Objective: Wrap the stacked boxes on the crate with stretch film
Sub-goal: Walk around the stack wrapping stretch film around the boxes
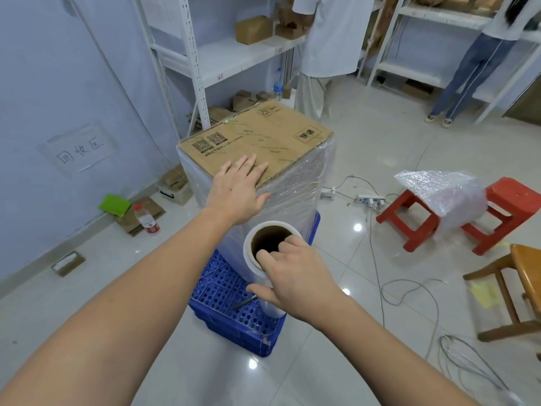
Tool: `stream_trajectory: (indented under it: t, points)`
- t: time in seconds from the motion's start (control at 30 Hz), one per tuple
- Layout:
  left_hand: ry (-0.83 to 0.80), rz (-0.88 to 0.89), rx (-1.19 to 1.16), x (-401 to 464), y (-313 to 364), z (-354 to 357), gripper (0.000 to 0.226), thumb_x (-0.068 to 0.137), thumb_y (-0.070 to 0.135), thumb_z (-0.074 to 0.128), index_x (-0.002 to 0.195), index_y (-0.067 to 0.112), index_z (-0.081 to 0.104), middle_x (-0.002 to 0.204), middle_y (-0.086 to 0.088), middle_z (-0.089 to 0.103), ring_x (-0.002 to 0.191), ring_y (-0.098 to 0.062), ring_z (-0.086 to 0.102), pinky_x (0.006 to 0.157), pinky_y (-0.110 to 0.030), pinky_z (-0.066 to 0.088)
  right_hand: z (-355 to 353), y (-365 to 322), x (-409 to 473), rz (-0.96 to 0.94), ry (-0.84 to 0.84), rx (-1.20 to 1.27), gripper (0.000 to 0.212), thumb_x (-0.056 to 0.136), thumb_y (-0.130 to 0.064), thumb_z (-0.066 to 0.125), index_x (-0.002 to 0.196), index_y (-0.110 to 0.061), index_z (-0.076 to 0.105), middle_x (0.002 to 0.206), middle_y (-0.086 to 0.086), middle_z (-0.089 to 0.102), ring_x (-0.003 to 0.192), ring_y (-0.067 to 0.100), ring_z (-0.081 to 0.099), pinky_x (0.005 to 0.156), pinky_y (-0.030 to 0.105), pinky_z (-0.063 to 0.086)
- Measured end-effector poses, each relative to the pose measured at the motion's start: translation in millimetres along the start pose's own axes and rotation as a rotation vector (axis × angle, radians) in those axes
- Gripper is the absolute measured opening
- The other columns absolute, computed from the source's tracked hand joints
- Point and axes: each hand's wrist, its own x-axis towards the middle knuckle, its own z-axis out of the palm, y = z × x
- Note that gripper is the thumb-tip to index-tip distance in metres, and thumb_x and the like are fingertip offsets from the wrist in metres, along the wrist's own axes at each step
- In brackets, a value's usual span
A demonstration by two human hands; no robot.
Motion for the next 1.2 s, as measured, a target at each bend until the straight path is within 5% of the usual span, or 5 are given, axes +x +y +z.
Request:
stream_trajectory:
  t: [0.37, 0.63, 0.83, 1.0, 1.2]
  points:
    - [0.037, -0.011, -0.002, 2.3, 0.8, 2.4, 0.074, 0.1, 0.067, 0.039, 0.163, 0.033, 0.024, 0.171, 0.001, 0.022, 0.158, -0.018, 0.018, 0.128, -0.044, 0.012, -3.1, -3.8, -24.0, 0.265, -0.014, 0.041, 0.029, 0.083, -0.04, 0.054, 0.068, -0.018, 0.044, 0.051, -0.003, 0.053, 0.051, 0.02, 0.034, 0.086, 0.038, 0.047]
    - [0.019, 0.044, -0.068, -1.7, -5.5, -2.0, 0.078, 0.099, 0.067, 0.041, 0.164, 0.03, 0.022, 0.172, -0.004, 0.018, 0.158, -0.022, 0.015, 0.129, -0.047, 0.01, -20.1, -21.3, 1.1, 0.425, -0.184, -0.023, 0.051, 0.092, -0.069, 0.041, 0.08, -0.02, 0.045, 0.076, 0.001, 0.066, 0.072, 0.023, 0.056, 0.095, 0.034, 0.036]
    - [-0.198, 0.413, -0.138, 13.0, -52.6, -13.3, 0.109, 0.084, 0.08, 0.055, 0.166, 0.028, 0.005, 0.173, -0.009, -0.004, 0.16, -0.022, -0.001, 0.128, -0.039, -0.001, -0.3, -33.7, 6.4, 0.453, -0.203, 0.029, 0.047, 0.078, -0.057, 0.067, 0.074, -0.023, 0.035, 0.054, -0.002, 0.059, 0.071, 0.025, 0.064, 0.094, 0.035, 0.05]
    - [-0.144, 0.643, -0.055, 25.5, -84.5, -4.0, 0.125, 0.075, 0.089, 0.058, 0.166, 0.026, 0.001, 0.174, -0.008, -0.004, 0.16, -0.023, 0.0, 0.129, -0.037, 0.001, -12.5, -59.6, 17.9, 0.596, -0.282, -0.044, 0.025, 0.088, -0.04, 0.055, 0.085, -0.022, 0.038, 0.069, -0.004, 0.053, 0.076, 0.023, 0.054, 0.087, 0.03, 0.043]
    - [-0.106, 0.678, -0.032, 22.7, -84.3, -3.6, 0.123, 0.076, 0.09, 0.051, 0.166, 0.023, 0.001, 0.173, -0.009, -0.001, 0.16, -0.024, 0.002, 0.13, -0.04, 0.005, -16.5, -79.6, 46.3, 0.81, -0.319, -0.074, 0.059, 0.079, -0.082, 0.045, 0.081, -0.023, 0.042, 0.068, -0.007, 0.053, 0.075, 0.02, 0.05, 0.069, 0.03, 0.027]
